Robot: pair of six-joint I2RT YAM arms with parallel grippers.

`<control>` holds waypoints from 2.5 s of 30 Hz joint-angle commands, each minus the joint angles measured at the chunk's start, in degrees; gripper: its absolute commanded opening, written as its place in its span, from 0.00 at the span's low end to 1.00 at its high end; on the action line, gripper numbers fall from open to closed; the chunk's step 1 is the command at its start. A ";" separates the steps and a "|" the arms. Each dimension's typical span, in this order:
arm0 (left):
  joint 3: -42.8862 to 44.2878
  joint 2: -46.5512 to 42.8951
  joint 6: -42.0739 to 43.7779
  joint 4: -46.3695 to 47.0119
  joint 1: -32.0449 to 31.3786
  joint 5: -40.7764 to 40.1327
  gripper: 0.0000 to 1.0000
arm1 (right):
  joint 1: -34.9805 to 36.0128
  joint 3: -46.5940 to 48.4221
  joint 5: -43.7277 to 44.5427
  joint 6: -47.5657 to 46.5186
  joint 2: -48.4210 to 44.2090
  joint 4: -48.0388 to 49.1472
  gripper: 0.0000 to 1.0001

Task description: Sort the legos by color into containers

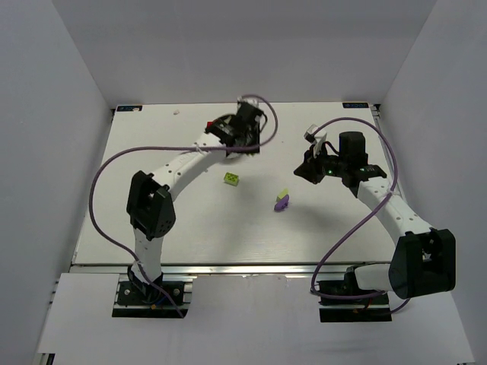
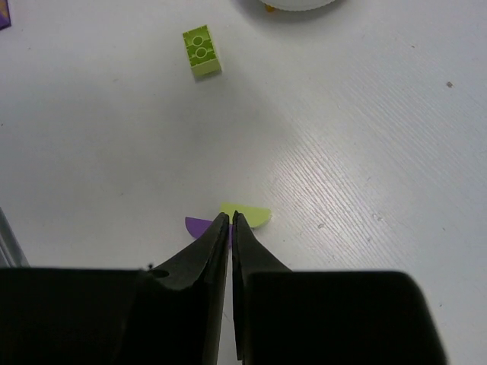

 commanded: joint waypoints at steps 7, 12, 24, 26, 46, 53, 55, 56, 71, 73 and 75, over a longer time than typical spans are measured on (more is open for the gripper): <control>23.80 11.58 4.92 -2.54 8.99 -6.22 0.08 | -0.34 -0.54 0.47 -0.26 -1.61 1.67 0.10; 23.98 13.52 4.83 2.92 9.88 -6.92 0.07 | -0.34 -0.54 0.47 -0.08 -1.44 1.93 0.10; 23.28 16.52 8.87 7.58 9.88 -5.78 0.11 | -0.60 -1.33 0.56 0.27 -1.09 2.28 0.10; 22.32 16.60 9.13 8.02 9.88 -5.87 0.11 | -0.60 -1.24 0.56 0.27 -1.09 2.28 0.10; 21.17 18.01 9.66 8.37 9.88 -5.25 0.26 | -0.87 -0.98 0.21 0.71 -0.82 2.19 0.11; 20.99 18.18 9.57 8.55 9.88 -5.69 0.36 | -0.87 -0.89 0.03 0.71 -0.65 2.19 0.11; 21.08 18.36 9.57 8.46 9.88 -5.69 0.36 | -0.96 -0.89 0.03 0.71 -0.65 2.19 0.11; 21.25 18.36 9.57 8.46 9.88 -5.69 0.37 | -0.96 -0.89 0.12 0.71 -0.65 2.19 0.11; 21.87 18.36 9.92 8.37 9.88 -6.13 0.47 | -1.04 -0.89 -0.06 0.01 -0.56 1.67 0.14; 21.87 18.36 9.92 8.29 9.88 -6.13 0.49 | -1.13 -0.81 -0.06 0.01 -0.47 1.58 0.14; 21.96 18.19 9.92 8.29 9.88 -6.31 0.51 | -1.13 -0.80 -0.06 -0.17 -0.56 1.49 0.15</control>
